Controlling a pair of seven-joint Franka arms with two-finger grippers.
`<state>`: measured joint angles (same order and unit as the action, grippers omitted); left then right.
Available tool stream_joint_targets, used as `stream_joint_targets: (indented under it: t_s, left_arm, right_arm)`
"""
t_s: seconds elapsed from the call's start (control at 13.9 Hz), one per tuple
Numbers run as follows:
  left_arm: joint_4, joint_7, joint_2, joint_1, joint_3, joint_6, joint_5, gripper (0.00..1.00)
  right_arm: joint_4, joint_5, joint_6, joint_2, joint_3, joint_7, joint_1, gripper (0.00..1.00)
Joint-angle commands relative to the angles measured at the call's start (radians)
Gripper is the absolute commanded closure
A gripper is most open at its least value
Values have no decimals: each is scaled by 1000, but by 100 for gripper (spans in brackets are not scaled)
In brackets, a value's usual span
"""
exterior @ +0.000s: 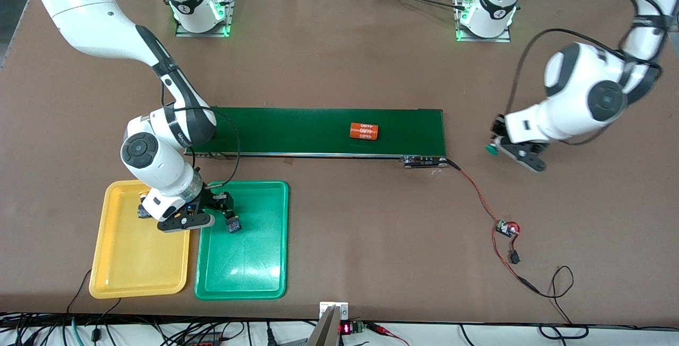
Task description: Sort buttons by color to trays
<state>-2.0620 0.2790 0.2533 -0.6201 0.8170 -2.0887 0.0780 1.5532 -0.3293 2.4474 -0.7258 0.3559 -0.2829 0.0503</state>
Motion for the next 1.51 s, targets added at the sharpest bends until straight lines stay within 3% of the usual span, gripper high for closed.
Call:
stream_joint_targets:
  t_s: [0.0,0.29,0.43,0.72,0.93,1.43]
  left_arm:
    - [-13,-169,-29,84,-12,-7,-41,100]
    - [-23,-375,-6,203,-15,-22,-115,100]
    - [-18,-478,18,236,-16,-59,-119,100]
    - [-20,-642,83,273,-25,-152,-106,100]
    - [-20,-696,90,327,-88,-166,-106,100]
    - [-32,-762,110,368,-93,-223,-103,100]
  right_arm:
    - [8,0,-5,-11,15,7,20,0]
    - [96,0,-34,40,25,4,43,0]
    - [123,0,-141,95,32,-19,36,0]
    - [131,1,-387,195,106,-83,39,0]
    - [209,3,-450,276,149,-131,42,0]
    - [393,242,-449,463,149,-133,37,0]
